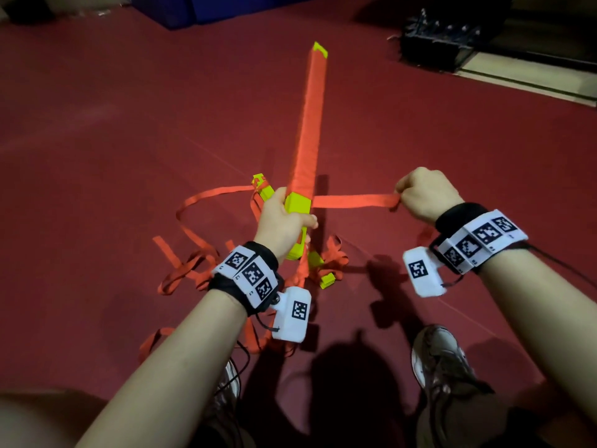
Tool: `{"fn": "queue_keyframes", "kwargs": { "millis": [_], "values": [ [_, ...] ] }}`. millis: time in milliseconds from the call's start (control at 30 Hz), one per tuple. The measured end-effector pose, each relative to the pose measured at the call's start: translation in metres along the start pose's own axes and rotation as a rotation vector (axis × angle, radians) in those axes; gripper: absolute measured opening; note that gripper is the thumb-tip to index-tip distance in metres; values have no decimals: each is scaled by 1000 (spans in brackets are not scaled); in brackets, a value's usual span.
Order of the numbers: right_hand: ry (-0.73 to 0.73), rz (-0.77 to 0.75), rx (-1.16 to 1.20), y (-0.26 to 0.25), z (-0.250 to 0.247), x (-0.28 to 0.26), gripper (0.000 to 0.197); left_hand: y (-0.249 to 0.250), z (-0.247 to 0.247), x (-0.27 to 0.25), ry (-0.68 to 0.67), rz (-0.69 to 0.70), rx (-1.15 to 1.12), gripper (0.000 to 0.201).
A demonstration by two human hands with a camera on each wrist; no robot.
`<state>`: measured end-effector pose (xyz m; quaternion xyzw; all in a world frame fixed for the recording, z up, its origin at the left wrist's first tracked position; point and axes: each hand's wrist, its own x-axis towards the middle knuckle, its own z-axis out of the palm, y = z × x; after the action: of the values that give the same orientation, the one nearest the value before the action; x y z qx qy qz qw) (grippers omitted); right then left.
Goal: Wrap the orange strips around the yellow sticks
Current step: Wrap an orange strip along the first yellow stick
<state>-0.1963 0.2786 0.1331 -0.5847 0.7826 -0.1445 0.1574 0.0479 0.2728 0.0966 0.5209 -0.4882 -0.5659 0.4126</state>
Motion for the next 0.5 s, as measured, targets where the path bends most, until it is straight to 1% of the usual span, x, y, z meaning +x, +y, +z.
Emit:
{"fn": "queue_keyframes", "kwargs": {
  "millis": [33, 67, 133, 167, 233, 300, 367, 433, 500],
  "values": [
    [13, 30, -7, 3, 0, 1, 28, -1, -1, 0, -14, 10, 9, 79],
    [22, 47, -4, 5, -1, 3, 29, -2, -2, 0, -24, 28, 16, 74],
    [31, 52, 21, 7, -6, 4, 40, -3, -2, -2, -48, 51, 37, 52],
    [37, 39, 44, 5, -8, 3, 47, -1, -1, -3, -61, 57, 46, 46],
    [46, -33, 120, -3, -6, -1, 56, 1, 2, -5, -97, 69, 53, 41],
    [4, -125, 230, -16, 8, -6, 57, 2, 6, -4, -128, 59, 58, 39],
    [-109, -196, 438, -29, 29, -9, 54, 5, 10, -7, -162, 47, 44, 36],
    [-233, -194, 738, -41, 48, -14, 49, 6, 13, -8, -222, 29, 15, 34],
    [-281, -150, 976, -48, 58, -17, 45, 6, 15, -10, -274, 20, -7, 33]
  ]
}}
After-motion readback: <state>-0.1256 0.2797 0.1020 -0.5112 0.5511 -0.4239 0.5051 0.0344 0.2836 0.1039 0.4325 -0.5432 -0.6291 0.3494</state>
